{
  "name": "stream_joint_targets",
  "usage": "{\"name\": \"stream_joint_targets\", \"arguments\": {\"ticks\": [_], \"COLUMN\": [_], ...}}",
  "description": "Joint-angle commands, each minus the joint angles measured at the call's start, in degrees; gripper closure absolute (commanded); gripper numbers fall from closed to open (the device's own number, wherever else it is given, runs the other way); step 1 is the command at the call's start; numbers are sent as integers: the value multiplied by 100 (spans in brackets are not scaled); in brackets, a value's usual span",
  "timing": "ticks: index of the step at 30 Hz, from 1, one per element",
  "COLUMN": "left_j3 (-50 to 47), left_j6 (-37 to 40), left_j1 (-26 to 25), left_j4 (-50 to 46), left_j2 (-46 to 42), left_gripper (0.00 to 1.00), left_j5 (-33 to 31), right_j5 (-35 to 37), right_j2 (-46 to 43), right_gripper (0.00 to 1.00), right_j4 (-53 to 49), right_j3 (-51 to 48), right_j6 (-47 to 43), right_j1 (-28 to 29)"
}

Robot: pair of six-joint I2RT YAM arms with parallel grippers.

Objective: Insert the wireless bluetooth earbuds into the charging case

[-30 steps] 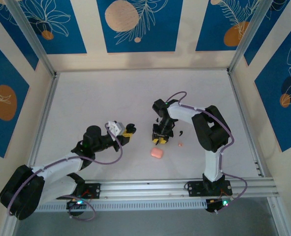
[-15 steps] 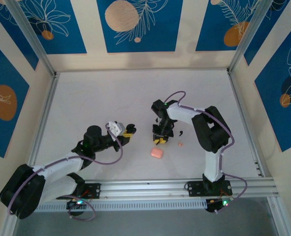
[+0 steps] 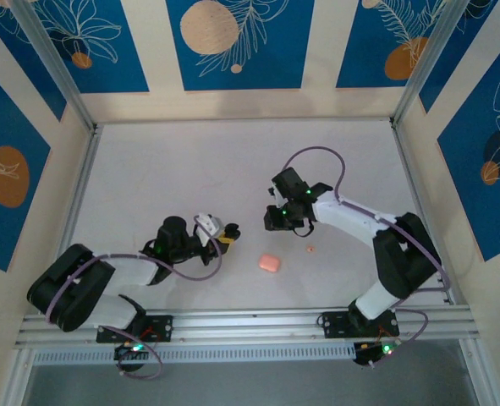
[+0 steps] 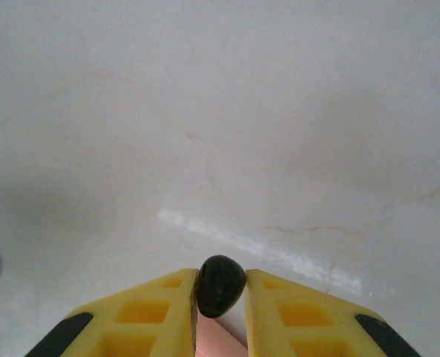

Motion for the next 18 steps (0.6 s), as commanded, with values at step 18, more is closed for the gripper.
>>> {"name": "stream_joint_targets", "arguments": {"ticks": [18], "left_j3": [458], "left_j6": [-649], "left_j1": [50], "left_j4": [2039], "left_j2": [1324], "left_gripper": [80], "left_j5": [584], "right_j5": [258], "right_j2": [-1167], "right_gripper": [75], "right_j4": [1879], "right_j3": [-788], "right_j6": [-1180], "right_j1": [717]}}
